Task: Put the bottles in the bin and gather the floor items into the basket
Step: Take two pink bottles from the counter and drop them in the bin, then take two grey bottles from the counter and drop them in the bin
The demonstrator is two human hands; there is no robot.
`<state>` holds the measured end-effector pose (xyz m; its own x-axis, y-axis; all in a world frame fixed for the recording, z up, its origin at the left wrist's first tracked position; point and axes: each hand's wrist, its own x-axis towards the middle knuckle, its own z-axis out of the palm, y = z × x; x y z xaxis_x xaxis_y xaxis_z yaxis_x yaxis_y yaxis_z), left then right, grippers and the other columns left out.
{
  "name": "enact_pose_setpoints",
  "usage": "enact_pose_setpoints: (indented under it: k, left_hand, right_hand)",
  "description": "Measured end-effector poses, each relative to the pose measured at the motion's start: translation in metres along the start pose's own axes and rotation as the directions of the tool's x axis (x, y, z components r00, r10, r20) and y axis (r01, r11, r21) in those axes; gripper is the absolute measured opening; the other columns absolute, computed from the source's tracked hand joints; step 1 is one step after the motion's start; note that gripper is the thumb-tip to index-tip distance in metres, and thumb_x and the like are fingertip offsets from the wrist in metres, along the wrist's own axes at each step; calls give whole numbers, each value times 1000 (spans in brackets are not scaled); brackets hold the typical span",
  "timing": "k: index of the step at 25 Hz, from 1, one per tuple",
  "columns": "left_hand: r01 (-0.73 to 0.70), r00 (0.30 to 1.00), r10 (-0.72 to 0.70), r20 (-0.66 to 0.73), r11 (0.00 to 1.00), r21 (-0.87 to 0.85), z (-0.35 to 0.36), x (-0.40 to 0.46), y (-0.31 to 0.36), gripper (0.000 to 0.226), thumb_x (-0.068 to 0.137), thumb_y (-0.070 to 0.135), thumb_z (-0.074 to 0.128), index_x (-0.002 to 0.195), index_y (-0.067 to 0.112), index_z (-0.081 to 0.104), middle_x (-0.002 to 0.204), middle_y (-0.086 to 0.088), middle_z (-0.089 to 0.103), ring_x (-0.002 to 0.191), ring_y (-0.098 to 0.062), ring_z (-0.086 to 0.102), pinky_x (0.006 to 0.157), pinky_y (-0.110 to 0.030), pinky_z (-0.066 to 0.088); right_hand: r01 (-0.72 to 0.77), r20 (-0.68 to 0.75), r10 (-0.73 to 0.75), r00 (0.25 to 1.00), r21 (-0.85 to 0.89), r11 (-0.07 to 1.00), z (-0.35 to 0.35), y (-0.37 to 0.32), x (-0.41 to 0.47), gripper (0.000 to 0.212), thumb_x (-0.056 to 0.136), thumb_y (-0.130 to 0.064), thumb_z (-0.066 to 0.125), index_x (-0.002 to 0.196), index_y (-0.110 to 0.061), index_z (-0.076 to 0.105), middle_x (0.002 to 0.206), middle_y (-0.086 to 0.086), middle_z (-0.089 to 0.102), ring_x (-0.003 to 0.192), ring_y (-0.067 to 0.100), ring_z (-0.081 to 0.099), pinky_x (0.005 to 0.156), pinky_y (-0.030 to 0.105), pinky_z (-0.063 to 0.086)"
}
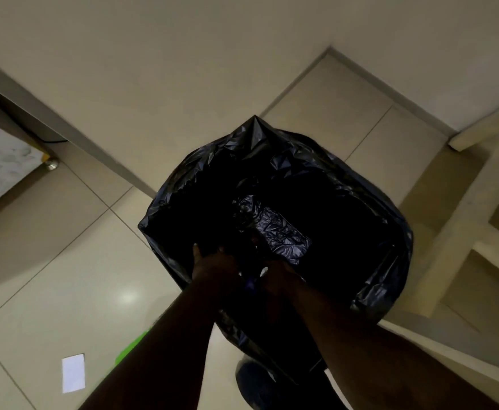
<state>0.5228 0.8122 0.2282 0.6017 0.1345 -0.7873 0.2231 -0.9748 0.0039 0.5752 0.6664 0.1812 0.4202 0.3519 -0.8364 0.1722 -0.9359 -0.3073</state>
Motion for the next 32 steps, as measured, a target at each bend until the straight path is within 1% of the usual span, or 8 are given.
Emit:
enact_pose_setpoints:
  k: [4,8,14,16,18,24,28,32]
  left_hand:
    - [-111,976,71,-206,976,-187,-44,-49,-4,57,90,50,51,143,33,39,145,6,47,139,-20,36,111,-66,-8]
    - [-139,937,36,-348,952,-274,-77,-135,1,64,87,49,57,145,34,35,152,6,37,144,-21,25,113,-64,2]
    - [-203,869,-10,-494,905,-375,-105,-278,10,58,86,44,60,141,32,42,152,4,38,144,-21,28,116,-57,15]
    - [-240,830,-21,-557,888,-391,-117,-319,14,61,85,43,62,141,31,42,152,5,38,144,-18,28,116,-55,19]
    - [-299,769,5,-639,887,-352,-128,-359,21,62,85,43,62,142,30,42,153,4,37,143,-17,29,114,-54,24]
    - [-477,516,52,-855,846,-237,-165,-461,53,62,86,40,66,142,26,43,151,3,41,140,-20,37,110,-52,34]
    - [-538,374,135,-918,837,-96,-181,-505,89,60,87,43,64,140,28,42,150,5,41,138,-17,38,109,-48,36]
    - [-575,281,231,-932,817,29,-178,-543,137,59,86,45,63,139,30,41,150,7,40,138,-17,37,110,-47,33]
  right_hand:
    - [-21,-137,18,990,-16,1000,-29,-14,-72,55,87,-35,58,140,-25,47,146,9,45,133,33,46,108,46,41]
    - [49,-248,-74,966,-108,993,-64,-27,-160,63,88,-36,56,147,-25,36,152,6,35,136,35,39,109,47,37]
    - [152,-452,-199,870,-139,979,-98,-59,-310,73,90,-44,57,152,-25,25,160,5,23,143,30,29,112,50,30]
    - [183,-550,-214,808,-111,977,-107,-67,-363,73,90,-42,58,153,-26,24,161,4,23,143,29,30,111,50,31]
    - [208,-634,-224,740,-101,973,-112,-67,-417,72,90,-39,59,153,-25,26,161,5,24,143,28,31,111,49,32]
    - [216,-809,-242,535,-146,965,-117,-49,-545,68,91,-36,56,152,-26,28,161,2,24,145,23,27,115,41,24]
    - [201,-884,-222,411,-150,968,-105,-28,-603,64,93,-38,52,151,-28,28,163,-1,18,148,21,20,118,41,18]
    - [147,-932,-155,329,-111,983,-77,8,-657,65,93,-40,52,151,-31,26,164,-5,14,150,18,16,119,39,14]
